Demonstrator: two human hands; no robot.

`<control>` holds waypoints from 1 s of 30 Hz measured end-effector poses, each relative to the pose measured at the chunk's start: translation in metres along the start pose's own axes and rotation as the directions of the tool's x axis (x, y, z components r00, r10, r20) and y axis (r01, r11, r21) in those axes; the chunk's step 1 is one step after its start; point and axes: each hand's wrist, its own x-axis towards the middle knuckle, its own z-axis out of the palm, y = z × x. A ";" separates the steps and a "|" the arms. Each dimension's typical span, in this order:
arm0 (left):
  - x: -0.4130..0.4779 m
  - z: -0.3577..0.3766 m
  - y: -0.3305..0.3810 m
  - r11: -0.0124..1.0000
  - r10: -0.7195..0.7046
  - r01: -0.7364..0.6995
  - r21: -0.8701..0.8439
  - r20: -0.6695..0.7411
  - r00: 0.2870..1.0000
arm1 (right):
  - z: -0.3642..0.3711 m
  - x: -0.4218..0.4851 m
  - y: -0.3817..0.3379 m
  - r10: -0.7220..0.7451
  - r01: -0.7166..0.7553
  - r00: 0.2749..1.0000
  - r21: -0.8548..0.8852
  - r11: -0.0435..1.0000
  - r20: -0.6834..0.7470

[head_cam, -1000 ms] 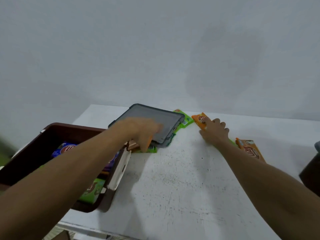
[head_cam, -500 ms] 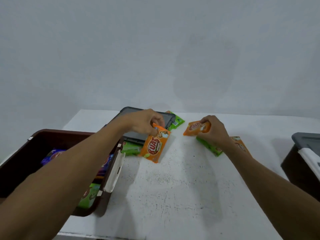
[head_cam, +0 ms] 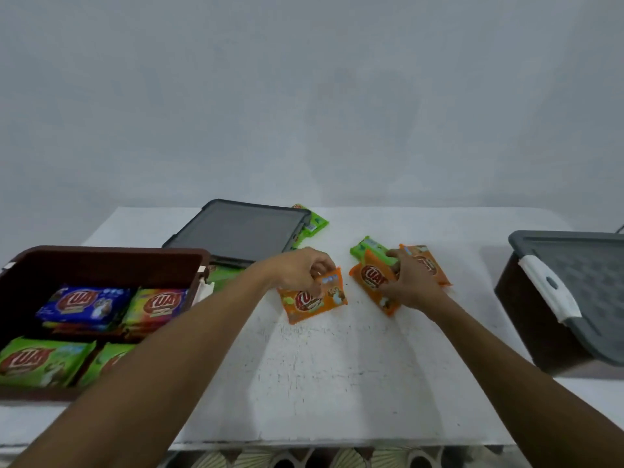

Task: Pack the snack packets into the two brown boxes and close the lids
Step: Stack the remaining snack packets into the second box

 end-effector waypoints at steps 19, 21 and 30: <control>-0.120 -0.096 -0.022 0.967 0.134 -0.088 0.240 -0.182 0.974 | 0.022 -0.056 -0.125 0.017 -0.050 0.992 0.262 0.964 0.128; -0.146 -0.114 -0.048 0.962 0.149 -0.086 0.258 -0.237 0.960 | 0.037 -0.065 -0.156 -0.016 -0.016 0.993 0.267 0.964 0.119; -0.231 -0.145 -0.174 0.910 0.208 -0.071 0.409 -0.300 0.931 | 0.097 -0.097 -0.285 -0.381 0.380 0.923 0.014 0.925 0.049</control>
